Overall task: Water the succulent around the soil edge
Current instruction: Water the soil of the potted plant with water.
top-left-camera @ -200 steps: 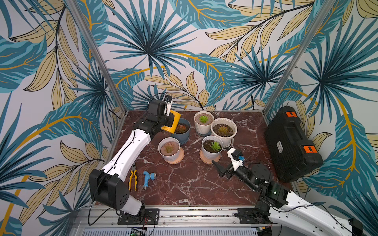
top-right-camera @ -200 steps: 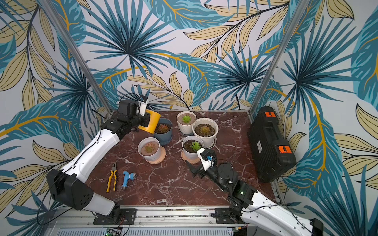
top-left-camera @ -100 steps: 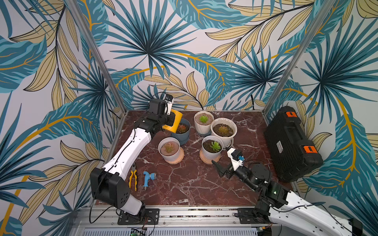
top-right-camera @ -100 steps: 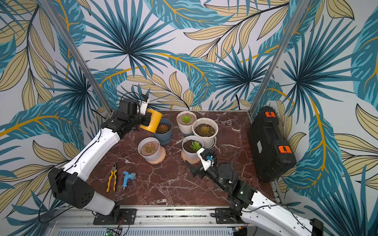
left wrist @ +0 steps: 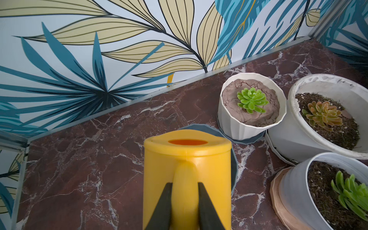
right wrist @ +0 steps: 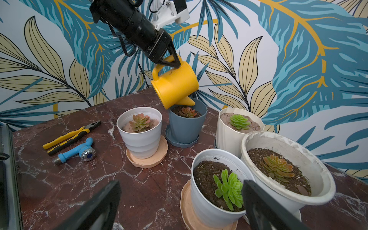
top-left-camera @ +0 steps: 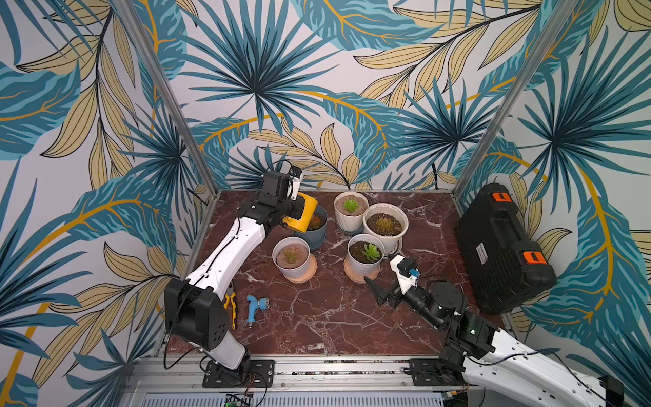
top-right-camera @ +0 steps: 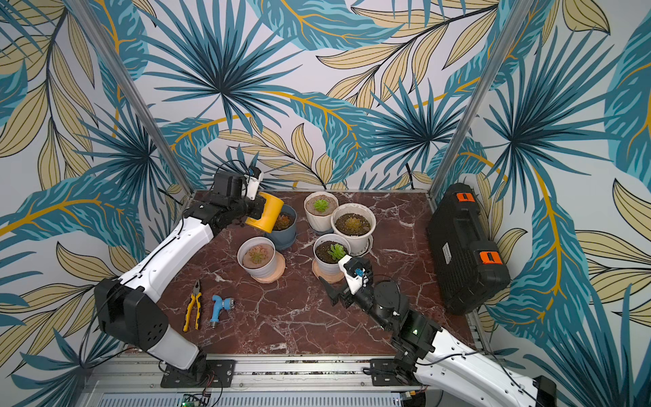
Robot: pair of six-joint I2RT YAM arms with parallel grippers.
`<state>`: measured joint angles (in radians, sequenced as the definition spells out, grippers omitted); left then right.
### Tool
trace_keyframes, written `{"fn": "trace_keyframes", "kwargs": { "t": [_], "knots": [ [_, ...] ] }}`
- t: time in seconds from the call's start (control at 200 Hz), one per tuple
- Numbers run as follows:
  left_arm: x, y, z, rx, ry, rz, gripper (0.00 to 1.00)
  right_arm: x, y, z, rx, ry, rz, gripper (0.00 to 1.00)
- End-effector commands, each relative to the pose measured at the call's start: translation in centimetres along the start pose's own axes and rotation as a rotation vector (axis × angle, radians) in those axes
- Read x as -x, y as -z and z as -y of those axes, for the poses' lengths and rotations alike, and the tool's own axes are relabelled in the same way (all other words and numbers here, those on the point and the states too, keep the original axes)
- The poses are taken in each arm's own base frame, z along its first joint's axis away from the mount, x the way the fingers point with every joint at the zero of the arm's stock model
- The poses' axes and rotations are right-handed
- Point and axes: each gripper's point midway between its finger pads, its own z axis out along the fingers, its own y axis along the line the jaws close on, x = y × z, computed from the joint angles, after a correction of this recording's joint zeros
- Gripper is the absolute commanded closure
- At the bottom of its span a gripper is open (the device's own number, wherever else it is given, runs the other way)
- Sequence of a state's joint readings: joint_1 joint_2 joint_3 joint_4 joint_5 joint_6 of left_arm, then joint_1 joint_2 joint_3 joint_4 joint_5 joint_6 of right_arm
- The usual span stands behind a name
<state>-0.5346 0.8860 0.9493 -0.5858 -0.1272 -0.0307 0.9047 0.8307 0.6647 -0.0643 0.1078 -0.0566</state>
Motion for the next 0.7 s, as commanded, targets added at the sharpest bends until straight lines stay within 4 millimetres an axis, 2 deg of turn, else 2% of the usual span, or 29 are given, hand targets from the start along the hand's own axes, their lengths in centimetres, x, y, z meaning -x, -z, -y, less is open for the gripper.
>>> {"fn": "trace_keyframes", "kwargs": {
  "t": [0.0, 0.401, 0.696],
  "knots": [
    [3.6, 1.0, -0.4, 0.015, 0.011, 0.116, 1.00, 0.1, 0.1, 0.1, -0.007, 0.001, 0.004, 0.00],
    [4.6, 1.9, -1.8, 0.095, -0.023, 0.134, 1.00, 0.2, 0.2, 0.0, -0.002, 0.001, 0.006, 0.01],
    [4.3, 1.6, -2.2, 0.120, -0.036, 0.116, 1.00, 0.2, 0.2, 0.0, -0.001, 0.000, 0.008, 0.01]
  ]
}}
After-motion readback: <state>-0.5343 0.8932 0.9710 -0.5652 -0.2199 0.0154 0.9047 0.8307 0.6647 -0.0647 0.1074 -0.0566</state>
